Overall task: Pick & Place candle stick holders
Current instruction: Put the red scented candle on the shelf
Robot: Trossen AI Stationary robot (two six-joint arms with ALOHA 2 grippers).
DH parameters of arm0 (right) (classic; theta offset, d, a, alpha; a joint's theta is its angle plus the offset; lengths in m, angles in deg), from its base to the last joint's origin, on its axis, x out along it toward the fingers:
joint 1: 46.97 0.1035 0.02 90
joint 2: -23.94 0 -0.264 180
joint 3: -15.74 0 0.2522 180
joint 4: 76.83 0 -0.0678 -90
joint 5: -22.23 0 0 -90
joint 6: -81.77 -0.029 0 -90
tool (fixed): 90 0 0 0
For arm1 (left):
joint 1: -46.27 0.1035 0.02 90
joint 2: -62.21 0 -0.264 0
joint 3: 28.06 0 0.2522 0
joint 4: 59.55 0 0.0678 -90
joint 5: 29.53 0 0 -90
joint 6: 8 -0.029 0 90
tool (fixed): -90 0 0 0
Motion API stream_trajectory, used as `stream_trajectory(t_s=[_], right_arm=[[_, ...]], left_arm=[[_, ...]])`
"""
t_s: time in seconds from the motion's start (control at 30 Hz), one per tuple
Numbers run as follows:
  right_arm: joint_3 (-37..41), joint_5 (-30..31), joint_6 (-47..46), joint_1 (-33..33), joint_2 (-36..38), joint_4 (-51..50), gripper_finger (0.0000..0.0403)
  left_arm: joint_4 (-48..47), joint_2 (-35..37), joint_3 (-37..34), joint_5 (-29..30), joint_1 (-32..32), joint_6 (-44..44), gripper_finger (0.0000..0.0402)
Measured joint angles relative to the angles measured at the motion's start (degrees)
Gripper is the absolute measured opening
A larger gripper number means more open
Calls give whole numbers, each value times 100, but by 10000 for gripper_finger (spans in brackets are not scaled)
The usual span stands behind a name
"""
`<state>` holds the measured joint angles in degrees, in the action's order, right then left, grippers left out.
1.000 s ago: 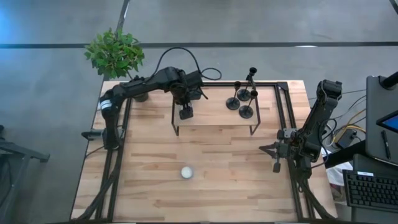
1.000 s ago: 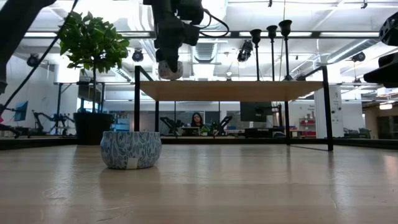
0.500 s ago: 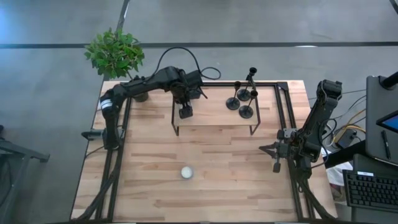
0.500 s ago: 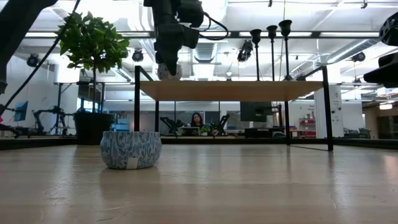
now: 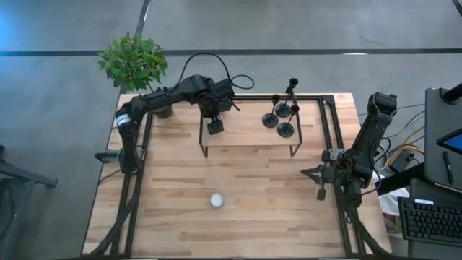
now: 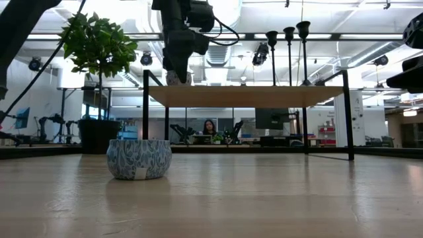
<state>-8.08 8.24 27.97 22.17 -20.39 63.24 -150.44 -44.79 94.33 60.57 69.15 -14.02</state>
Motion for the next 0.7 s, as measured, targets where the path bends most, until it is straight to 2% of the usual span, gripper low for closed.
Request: stream_trajectory(t_s=[0.23, 0.7], right_arm=[[0, 0, 0, 0, 0, 0, 8], [0, 0, 0, -2, 0, 0, 8]], left_arm=[[134, 0, -388, -30, 0, 51, 310], [191, 4, -409, -39, 0, 25, 310]])
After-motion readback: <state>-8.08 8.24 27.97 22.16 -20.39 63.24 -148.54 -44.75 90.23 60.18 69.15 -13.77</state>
